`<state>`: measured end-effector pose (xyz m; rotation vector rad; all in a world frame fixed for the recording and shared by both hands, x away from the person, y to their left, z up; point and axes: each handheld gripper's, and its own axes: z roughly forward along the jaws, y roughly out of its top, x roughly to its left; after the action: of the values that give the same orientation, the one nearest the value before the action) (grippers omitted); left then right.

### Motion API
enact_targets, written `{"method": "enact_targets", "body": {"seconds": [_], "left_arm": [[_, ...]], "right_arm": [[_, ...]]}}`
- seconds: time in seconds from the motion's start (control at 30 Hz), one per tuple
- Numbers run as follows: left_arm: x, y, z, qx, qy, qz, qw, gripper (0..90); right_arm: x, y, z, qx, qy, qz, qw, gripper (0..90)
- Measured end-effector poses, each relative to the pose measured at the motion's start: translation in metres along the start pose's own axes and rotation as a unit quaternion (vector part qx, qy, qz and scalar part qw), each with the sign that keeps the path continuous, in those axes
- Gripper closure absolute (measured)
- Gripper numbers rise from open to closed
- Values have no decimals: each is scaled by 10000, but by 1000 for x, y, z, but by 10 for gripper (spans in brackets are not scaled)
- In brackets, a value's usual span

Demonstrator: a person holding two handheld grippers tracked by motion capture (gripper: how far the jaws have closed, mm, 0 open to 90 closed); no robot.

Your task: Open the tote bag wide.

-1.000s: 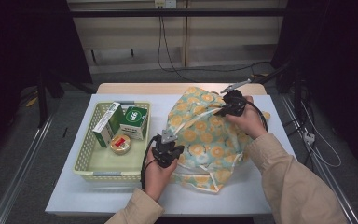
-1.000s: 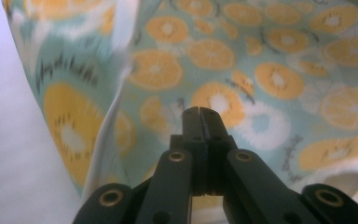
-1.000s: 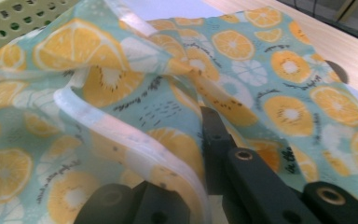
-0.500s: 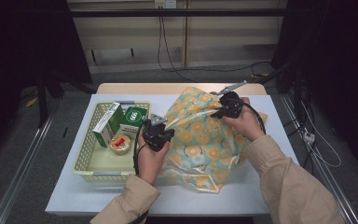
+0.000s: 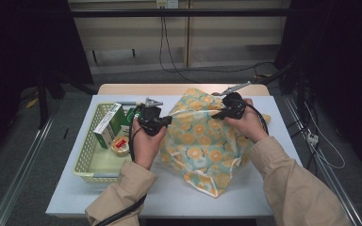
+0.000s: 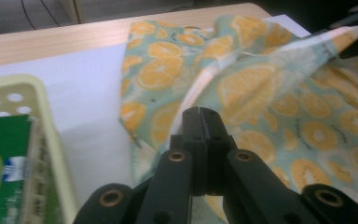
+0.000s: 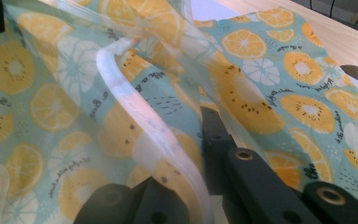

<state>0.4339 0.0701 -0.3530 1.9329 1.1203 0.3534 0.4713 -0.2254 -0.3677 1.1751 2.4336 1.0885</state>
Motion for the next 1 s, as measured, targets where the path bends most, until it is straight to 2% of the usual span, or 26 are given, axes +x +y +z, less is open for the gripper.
{"method": "enact_targets", "body": {"seconds": [0.03, 0.13, 0.23, 0.3, 0.33, 0.43, 0.5, 0.57, 0.67, 0.7, 0.73, 0.8, 0.93, 1.0], "left_arm": [[5, 3, -1, 7, 39, 19, 10000, 900], [15, 7, -3, 31, -8, -102, 9999, 900], [17, 6, -5, -5, -177, -136, 9998, 900], [17, 4, -8, -46, -373, -127, 9992, 875], [17, 3, -9, -22, -411, -59, 9991, 836], [19, 3, -15, 4, -566, -35, 9984, 648], [20, 3, -20, -48, -735, -25, 9973, 562], [21, 4, -25, -58, -753, 207, 9969, 462], [24, 4, -31, 60, -704, 345, 9969, 323], [25, 4, -33, 62, -758, 376, 9964, 287], [27, 3, -35, 101, -788, 484, 9957, 269], [29, 0, -40, 61, -828, 512, 9952, 223], [35, -5, -50, 87, -901, 762, 9930, 148], [40, -9, -56, 57, -917, 790, 9926, 129]], "right_arm": [[1, 1, 0, -18, 7, 15, 10000, 892], [3, 4, -1, -67, 42, 11, 10000, 892], [4, 7, 2, -45, 29, 5, 10000, 891], [5, 7, 5, -27, 34, 13, 10000, 891], [6, 7, 7, -12, 36, -7, 10000, 891], [8, 7, 10, 82, 13, -61, 9999, 891], [8, 7, 11, 107, -6, -59, 9999, 891], [8, 7, 12, 112, -21, -62, 9999, 891], [8, 7, 13, 140, -39, -70, 9999, 891], [7, 6, 13, 159, -37, -57, 9999, 892], [7, 6, 13, 163, -54, -71, 9998, 892], [7, 6, 14, 164, -50, -69, 9998, 892], [9, 7, 16, 175, -41, -91, 9998, 892], [9, 7, 18, 174, -45, -104, 9998, 892]]}}
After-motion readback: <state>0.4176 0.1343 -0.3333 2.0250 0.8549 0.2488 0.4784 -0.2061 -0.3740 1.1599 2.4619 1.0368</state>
